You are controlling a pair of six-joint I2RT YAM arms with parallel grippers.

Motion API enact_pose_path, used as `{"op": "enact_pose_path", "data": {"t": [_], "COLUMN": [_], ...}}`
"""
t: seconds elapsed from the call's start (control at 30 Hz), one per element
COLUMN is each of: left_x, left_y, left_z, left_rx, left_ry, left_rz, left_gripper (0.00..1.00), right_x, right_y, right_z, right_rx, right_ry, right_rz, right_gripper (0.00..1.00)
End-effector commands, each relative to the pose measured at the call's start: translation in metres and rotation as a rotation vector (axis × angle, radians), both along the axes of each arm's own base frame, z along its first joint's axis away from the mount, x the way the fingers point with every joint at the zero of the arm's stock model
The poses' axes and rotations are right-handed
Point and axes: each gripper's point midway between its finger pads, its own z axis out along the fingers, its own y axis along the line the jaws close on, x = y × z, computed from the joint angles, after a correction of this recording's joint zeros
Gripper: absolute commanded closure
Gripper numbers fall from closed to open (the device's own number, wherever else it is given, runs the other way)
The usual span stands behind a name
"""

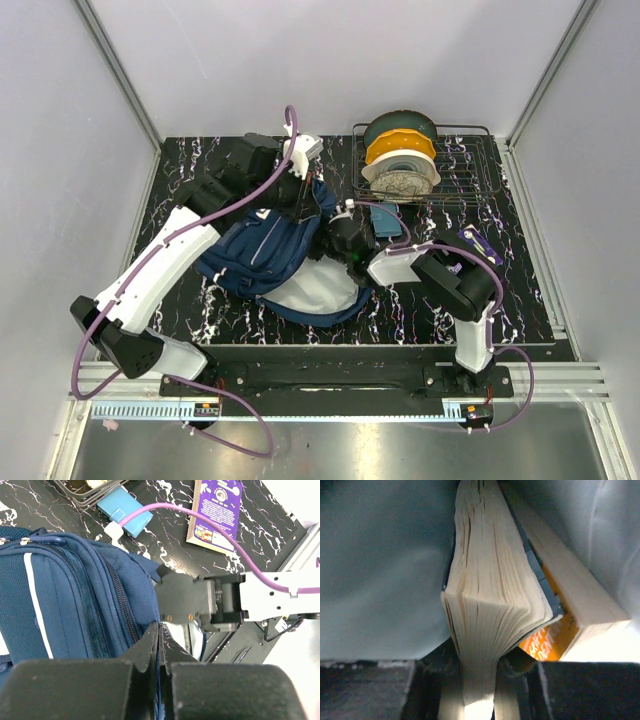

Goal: Pack the student bag
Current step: Place the book in the student bag.

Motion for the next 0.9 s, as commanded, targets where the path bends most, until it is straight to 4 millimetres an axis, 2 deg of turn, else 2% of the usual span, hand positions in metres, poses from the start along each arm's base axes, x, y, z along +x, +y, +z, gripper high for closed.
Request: {"op": "enact_pose_path", "data": {"t": [0.0,0.07,0.13,0.17,0.23,0.27,0.43,0.5,0.73,0.87], "left_x": [0.003,0.004,0.008,0.009,0.011,0.012,0.019,0.02,0.025,0.024], "left_y": [-0.026,-0.025,-0.02,-0.018,-0.011,-0.009,0.003,0.006,0.014,0.012], "left_z": [0.079,0.081,0.081,0.08,0.078,0.076,0.069,0.066,0.062,0.063], "left_rx": [-0.19,-0.19,-0.18,-0.175,-0.167,-0.162,-0.149,-0.145,-0.142,-0.152], "left_ry": [-0.221,-0.227,-0.236,-0.235,-0.233,-0.232,-0.224,-0.216,-0.211,-0.206], "left_rz": [-0.102,-0.097,-0.065,-0.053,-0.025,-0.015,0.037,0.048,0.08,0.075], "left_gripper": [1.0,1.0,1.0,1.0,1.0,1.0,1.0,1.0,1.0,1.0], "right_x": [0.005,0.003,0.003,0.001,0.0,-0.003,-0.019,-0.026,-0.033,-0.037], "right_y": [0.032,0.04,0.039,0.034,0.026,0.02,0.011,0.005,-0.015,-0.012], "right_z": [0.042,0.038,0.028,0.023,0.024,0.022,0.03,0.028,0.031,0.034], "right_rx": [0.086,0.073,0.046,0.042,0.036,0.005,-0.068,-0.099,-0.202,-0.174], "right_ry": [-0.111,-0.106,-0.093,-0.097,-0.112,-0.124,-0.174,-0.173,-0.165,-0.136], "right_rz": [-0.094,-0.098,-0.12,-0.126,-0.146,-0.143,-0.07,-0.054,-0.066,-0.058], "right_gripper": [0.73,0.66,0.58,0.45,0.36,0.25,0.01,0.0,0.0,0.0]}}
